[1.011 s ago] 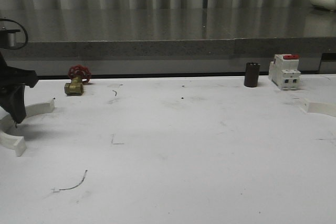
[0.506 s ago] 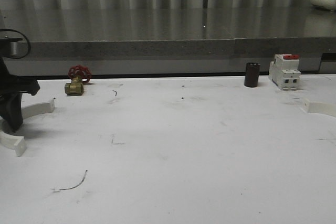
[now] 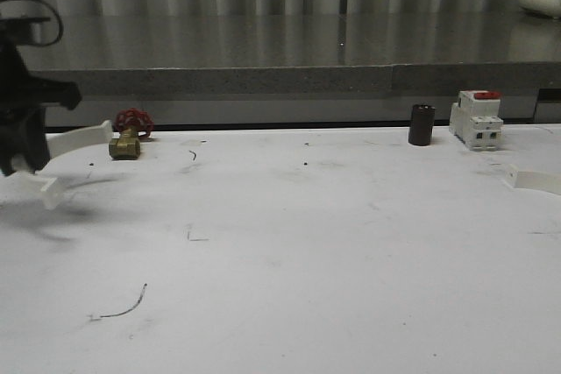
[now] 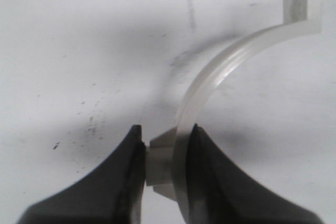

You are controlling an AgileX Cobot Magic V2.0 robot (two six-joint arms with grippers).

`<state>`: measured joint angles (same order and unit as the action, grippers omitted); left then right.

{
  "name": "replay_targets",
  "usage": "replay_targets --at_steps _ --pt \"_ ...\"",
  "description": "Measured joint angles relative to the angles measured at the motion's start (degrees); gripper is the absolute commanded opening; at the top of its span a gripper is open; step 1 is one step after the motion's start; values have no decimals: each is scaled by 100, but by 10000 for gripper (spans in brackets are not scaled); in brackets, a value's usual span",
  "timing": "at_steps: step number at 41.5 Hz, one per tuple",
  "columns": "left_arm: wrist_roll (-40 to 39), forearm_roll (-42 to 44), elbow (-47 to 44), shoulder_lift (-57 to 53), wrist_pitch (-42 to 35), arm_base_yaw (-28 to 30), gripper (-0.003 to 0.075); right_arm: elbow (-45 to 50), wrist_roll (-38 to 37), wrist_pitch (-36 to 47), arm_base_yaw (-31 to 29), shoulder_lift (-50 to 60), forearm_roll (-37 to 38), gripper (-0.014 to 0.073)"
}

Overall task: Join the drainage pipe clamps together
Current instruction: 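Carry the clamp to the table center and release it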

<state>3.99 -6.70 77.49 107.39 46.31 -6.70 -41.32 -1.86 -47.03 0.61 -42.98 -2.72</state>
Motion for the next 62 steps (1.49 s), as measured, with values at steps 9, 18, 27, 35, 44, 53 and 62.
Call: replay_targets --at_steps 9,18,27,35,44,53,62 --pt "-438 6 854 -54 590 -865 74 0 0 0 0 0 0 428" --pt "-1342 402 1670 330 887 -1953 74 0 0 0 0 0 0 428" --pt "-2381 836 2389 1159 1050 -2777 74 0 0 0 0 0 0 428" --pt "-3297 1026 2751 1673 1021 -3123 74 0 0 0 0 0 0 428" --pt "-3765 1039 2819 2064 1008 -3157 74 0 0 0 0 0 0 428" --pt "-4125 1052 2819 2146 1008 -3157 74 0 0 0 0 0 0 428" --pt "-4188 1052 2845 2270 983 -3157 74 0 0 0 0 0 0 428"
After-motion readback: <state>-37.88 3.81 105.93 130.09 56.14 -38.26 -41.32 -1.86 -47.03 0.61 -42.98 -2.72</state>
